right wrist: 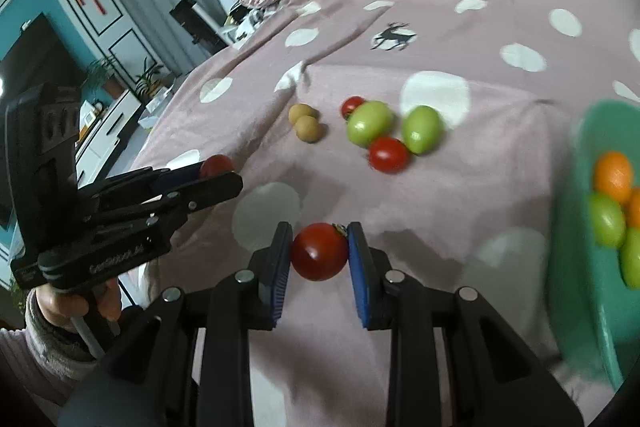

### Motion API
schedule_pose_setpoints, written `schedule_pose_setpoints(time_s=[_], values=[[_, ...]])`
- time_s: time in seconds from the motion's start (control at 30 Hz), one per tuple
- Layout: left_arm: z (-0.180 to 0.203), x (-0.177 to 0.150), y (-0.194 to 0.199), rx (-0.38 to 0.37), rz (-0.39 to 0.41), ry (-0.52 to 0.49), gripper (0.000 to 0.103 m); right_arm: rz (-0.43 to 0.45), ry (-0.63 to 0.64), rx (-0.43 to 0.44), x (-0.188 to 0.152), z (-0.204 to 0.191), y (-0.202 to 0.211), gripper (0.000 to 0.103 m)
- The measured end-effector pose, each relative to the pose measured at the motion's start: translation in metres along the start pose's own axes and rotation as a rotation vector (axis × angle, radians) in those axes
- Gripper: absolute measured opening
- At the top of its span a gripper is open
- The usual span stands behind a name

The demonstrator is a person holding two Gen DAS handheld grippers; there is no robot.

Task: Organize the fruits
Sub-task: 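Carry both red tomatoes over the green bowl and release them inside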

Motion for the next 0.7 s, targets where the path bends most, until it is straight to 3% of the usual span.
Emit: schedule_pose_setpoints(time_s=[0.7], values=[[0.082,0.007,0.005,-0.012,-0.021,-0.164,0.03,0.223,-0.129,-0.091,-0.019,0.061,0.097,0.028]])
Point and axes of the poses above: each gripper's, at about its wrist camera, not at the fingertips, and y roughly against the way its jaws point, z to its right, x to its top, the point moved 6 cm from there along -y, roughly the way its jaws point
